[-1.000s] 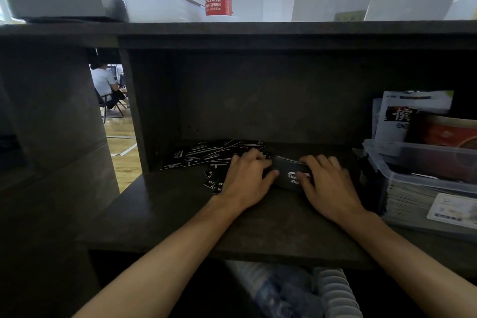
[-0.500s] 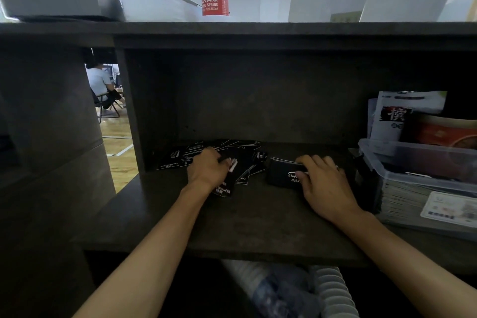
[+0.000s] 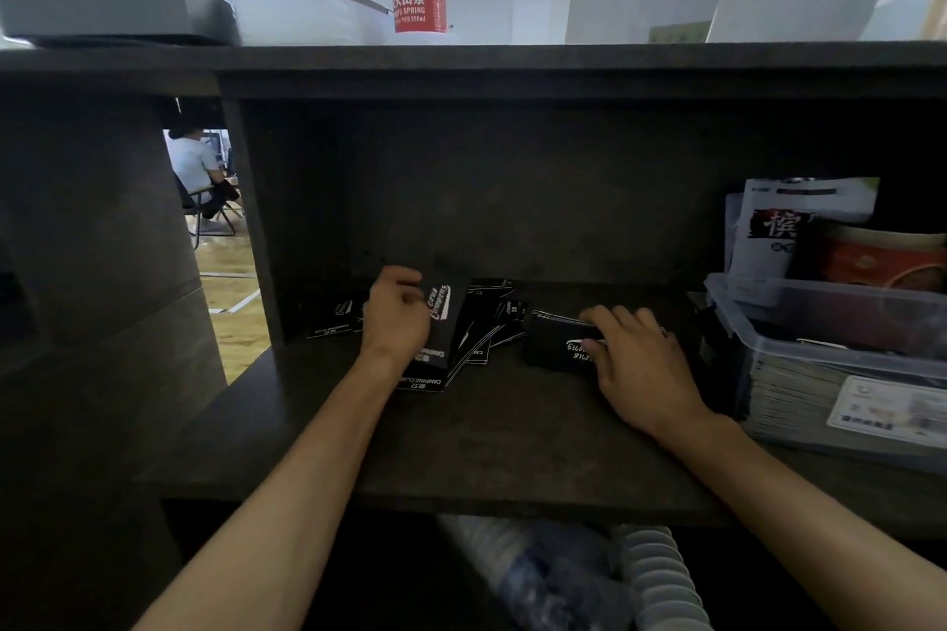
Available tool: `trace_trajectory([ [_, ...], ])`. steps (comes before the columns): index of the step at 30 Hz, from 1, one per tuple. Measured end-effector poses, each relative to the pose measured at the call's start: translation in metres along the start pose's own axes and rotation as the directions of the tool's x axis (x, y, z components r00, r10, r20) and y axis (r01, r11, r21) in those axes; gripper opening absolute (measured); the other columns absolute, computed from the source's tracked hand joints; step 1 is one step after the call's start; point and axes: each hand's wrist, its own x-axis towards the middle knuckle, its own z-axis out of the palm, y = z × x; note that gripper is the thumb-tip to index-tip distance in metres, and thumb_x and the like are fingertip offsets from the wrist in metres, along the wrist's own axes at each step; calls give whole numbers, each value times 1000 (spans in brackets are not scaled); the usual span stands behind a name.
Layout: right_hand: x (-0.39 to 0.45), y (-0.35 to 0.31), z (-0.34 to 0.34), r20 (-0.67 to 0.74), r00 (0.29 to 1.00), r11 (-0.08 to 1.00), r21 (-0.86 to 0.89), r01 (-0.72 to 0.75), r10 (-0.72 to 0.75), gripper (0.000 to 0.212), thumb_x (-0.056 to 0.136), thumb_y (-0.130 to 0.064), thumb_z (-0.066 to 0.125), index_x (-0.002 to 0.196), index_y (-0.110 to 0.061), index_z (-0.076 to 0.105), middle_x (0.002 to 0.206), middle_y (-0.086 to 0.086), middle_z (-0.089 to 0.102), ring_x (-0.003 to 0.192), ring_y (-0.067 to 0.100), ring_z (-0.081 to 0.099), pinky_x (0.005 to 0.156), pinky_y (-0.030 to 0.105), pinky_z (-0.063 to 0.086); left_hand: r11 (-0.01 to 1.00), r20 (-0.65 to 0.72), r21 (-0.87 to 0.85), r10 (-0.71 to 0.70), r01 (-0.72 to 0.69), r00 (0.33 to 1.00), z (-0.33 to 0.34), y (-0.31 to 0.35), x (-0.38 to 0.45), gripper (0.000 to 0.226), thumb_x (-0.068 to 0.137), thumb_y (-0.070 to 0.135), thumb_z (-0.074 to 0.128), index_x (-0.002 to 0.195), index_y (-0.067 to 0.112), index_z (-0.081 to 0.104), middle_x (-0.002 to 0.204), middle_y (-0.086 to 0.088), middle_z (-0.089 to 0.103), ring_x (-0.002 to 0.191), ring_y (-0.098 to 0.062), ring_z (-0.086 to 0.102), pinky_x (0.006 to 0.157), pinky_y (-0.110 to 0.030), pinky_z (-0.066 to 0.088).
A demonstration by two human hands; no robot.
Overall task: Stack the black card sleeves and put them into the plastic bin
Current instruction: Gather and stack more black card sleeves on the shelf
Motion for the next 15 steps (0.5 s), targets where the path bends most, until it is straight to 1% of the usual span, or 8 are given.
trace_trajectory([
  [2,0,0,0,4,1000,1000,0,-4,4,33,99,-36,46,131,-30,45,121,-2,53,110,17,45,92,42,45,971,58,-238,-22,35,998,4,6,-5,41,93,0,52,125,25,50,101,2,70,94,-7,65,71,-16,46],
  [3,0,-1,-1,5,1000,1000,0,-10,10,33,99,-37,46,132,-30,45,122,-2,53,111,17,45,93,42,45,955,93,-294,2,26,996,8,8,-7,47,92,2,57,131,28,46,97,7,71,93,-6,66,72,-17,48],
  [5,1,-1,-1,12,1000,1000,1,-25,25,35,99,-37,46,134,-30,45,124,-2,52,113,17,45,95,42,44,943,175,-332,86,-24,981,17,11,-12,63,89,1,62,139,31,38,91,10,71,89,-5,68,68,-20,53],
  [8,1,-2,-1,15,999,999,2,-42,42,35,100,-37,47,134,-29,45,126,-1,52,116,17,45,97,43,44,953,277,-287,181,-98,944,31,14,-26,70,87,-2,63,140,31,32,104,1,67,86,-9,71,68,-19,55],
  [10,1,-1,-1,2,999,999,20,-45,45,34,100,-35,44,133,-27,47,126,0,53,115,18,45,96,45,45,969,252,-162,222,-185,942,38,16,-34,59,87,0,65,132,24,34,97,3,66,78,-7,71,64,-13,52],
  [12,1,-2,-1,-10,999,997,54,-46,47,35,100,-35,39,133,-25,49,125,1,54,113,18,46,95,46,45,961,196,72,250,-268,948,42,20,-42,46,87,13,70,121,21,40,88,7,65,79,-8,69,65,-13,51],
  [13,2,-2,-1,-16,999,997,65,-47,49,37,100,-37,37,132,-25,50,125,1,54,112,18,46,95,45,45,926,183,221,268,-305,946,44,21,-45,42,87,23,72,118,19,44,90,6,65,84,-11,67,71,-21,53],
  [15,2,-3,0,-30,998,997,60,-45,47,38,99,-43,41,131,-25,51,125,0,52,112,17,45,95,44,45,780,205,478,348,-404,915,47,22,-51,35,90,40,66,114,18,55,99,1,65,89,-16,64,77,-34,53],
])
